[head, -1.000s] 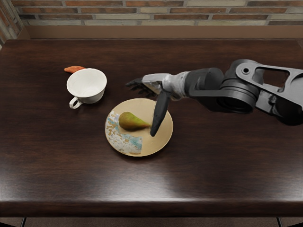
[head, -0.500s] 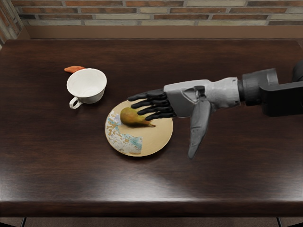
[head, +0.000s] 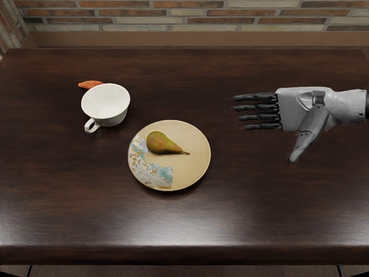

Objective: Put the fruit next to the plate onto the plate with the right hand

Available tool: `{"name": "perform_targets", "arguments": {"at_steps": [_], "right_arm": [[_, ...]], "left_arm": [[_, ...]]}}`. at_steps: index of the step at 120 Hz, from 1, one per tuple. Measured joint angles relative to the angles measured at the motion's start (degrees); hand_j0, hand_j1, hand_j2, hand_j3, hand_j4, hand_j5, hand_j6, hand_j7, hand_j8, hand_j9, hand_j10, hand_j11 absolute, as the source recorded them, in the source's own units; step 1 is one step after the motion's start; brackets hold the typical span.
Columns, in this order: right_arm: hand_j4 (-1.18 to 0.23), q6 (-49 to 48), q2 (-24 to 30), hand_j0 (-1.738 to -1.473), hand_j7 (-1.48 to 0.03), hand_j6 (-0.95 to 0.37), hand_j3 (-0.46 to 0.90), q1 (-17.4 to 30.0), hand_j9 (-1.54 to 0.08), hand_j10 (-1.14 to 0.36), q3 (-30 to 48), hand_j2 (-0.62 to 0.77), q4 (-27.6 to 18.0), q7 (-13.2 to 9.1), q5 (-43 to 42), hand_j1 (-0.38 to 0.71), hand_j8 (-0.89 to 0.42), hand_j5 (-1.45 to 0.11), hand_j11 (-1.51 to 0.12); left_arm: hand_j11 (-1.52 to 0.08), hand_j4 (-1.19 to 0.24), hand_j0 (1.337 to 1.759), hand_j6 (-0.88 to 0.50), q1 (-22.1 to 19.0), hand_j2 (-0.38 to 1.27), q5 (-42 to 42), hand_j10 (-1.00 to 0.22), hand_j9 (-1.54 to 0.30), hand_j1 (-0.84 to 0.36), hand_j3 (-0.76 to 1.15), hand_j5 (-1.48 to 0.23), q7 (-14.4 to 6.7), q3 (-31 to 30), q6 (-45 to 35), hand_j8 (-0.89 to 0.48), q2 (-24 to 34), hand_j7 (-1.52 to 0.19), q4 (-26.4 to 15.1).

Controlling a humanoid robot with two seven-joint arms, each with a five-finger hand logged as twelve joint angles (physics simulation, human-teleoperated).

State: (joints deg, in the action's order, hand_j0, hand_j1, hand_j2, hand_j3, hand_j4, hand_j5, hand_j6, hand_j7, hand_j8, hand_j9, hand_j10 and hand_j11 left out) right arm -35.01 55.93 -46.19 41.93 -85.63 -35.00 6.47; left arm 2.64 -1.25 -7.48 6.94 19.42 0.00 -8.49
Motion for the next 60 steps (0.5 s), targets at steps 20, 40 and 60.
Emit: {"name": "perform_targets", "arguments": {"at_steps": [20, 40, 60], "right_arm": [[0.0, -0.02, 2.55, -1.658, 0.0, 0.0, 0.0, 2.69, 0.0, 0.0, -0.16, 0.0, 5.12, 0.0, 2.8, -0.35, 0.0, 0.0, 0.0], [0.0, -0.04, 5.37, -1.658, 0.0, 0.0, 0.0, 3.32, 0.0, 0.0, -0.34, 0.0, 6.2, 0.0, 3.45, -0.35, 0.0, 0.0, 0.0], [0.0, -0.04, 6.88, -1.658, 0.0, 0.0, 0.0, 3.48, 0.0, 0.0, -0.44, 0.0, 6.46, 0.0, 3.65, -0.35, 0.0, 0.0, 0.0]], "left_arm": [[0.0, 0.0, 1.658, 0.0, 0.0, 0.0, -0.1, 0.0, 0.0, 0.35, 0.0, 0.0, 0.0, 0.01, 0.0, 0.0, 0.0, 0.0, 0.0], [0.0, 0.0, 1.658, 0.0, 0.0, 0.0, -0.21, 0.0, 0.0, 0.35, 0.0, 0.0, 0.0, 0.02, 0.0, 0.0, 0.0, 0.0, 0.02], [0.0, 0.0, 1.658, 0.0, 0.0, 0.0, -0.23, 0.0, 0.0, 0.35, 0.0, 0.0, -0.05, 0.02, 0.0, 0.0, 0.0, 0.0, 0.04]]}}
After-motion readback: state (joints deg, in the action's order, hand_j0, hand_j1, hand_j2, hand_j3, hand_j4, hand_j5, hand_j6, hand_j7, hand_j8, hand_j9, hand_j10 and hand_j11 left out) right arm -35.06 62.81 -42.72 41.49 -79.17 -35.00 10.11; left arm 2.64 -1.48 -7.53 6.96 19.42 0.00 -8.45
